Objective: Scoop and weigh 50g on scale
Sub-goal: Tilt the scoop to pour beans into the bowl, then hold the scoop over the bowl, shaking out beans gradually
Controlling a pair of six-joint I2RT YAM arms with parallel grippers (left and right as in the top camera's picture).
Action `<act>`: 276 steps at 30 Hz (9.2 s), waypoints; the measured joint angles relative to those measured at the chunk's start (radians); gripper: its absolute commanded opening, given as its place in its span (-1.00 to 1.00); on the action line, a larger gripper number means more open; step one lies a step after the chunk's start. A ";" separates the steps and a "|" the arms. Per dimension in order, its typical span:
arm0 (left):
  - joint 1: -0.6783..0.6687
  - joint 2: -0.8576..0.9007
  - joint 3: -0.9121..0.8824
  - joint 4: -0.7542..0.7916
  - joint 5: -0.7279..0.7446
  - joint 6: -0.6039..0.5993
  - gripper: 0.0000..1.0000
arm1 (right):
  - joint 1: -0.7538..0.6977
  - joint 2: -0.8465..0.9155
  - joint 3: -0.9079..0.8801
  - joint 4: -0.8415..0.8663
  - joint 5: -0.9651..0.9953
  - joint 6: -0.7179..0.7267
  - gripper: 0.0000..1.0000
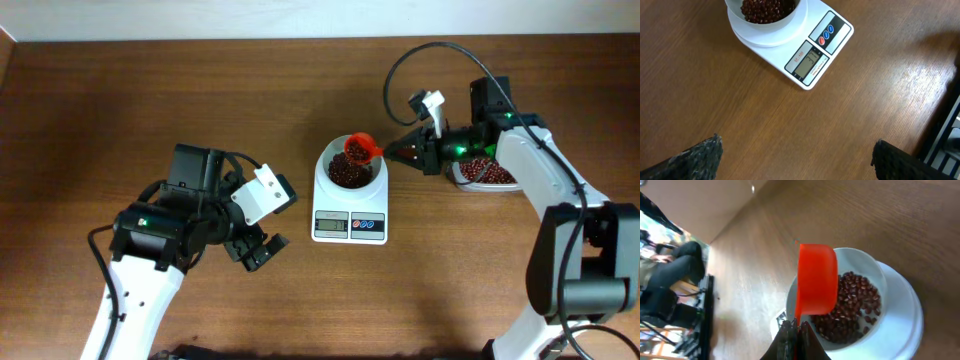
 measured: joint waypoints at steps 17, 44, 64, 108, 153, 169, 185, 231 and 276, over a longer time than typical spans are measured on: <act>0.000 0.000 0.000 0.000 0.000 0.000 0.98 | 0.124 -0.146 0.000 -0.016 0.355 -0.018 -0.92; 0.000 0.000 0.000 0.000 0.000 0.000 0.98 | 0.124 -0.146 0.000 -0.006 0.365 0.048 -0.92; 0.000 0.000 0.000 0.000 0.000 0.000 0.98 | 0.124 -0.146 0.000 -0.050 0.372 0.019 -0.92; 0.000 0.000 0.000 0.000 0.000 0.000 0.98 | 0.124 -0.146 0.000 -0.028 0.335 0.011 -0.78; 0.000 0.000 0.000 0.000 0.000 0.000 0.98 | 0.124 -0.146 0.000 -0.017 0.378 0.037 -0.92; 0.000 0.000 0.000 0.000 0.000 0.000 0.98 | 0.124 -0.146 0.000 -0.018 0.388 0.011 -0.92; 0.000 0.000 0.000 0.000 0.000 0.000 0.98 | 0.124 -0.145 0.000 -0.001 0.364 0.032 -0.92; 0.000 0.000 0.000 0.000 0.000 0.000 0.98 | 0.124 -0.145 0.000 -0.009 0.374 0.019 -0.92; 0.000 0.000 0.000 0.000 0.000 0.000 0.98 | 0.124 -0.144 0.000 -0.047 0.365 -0.040 -0.92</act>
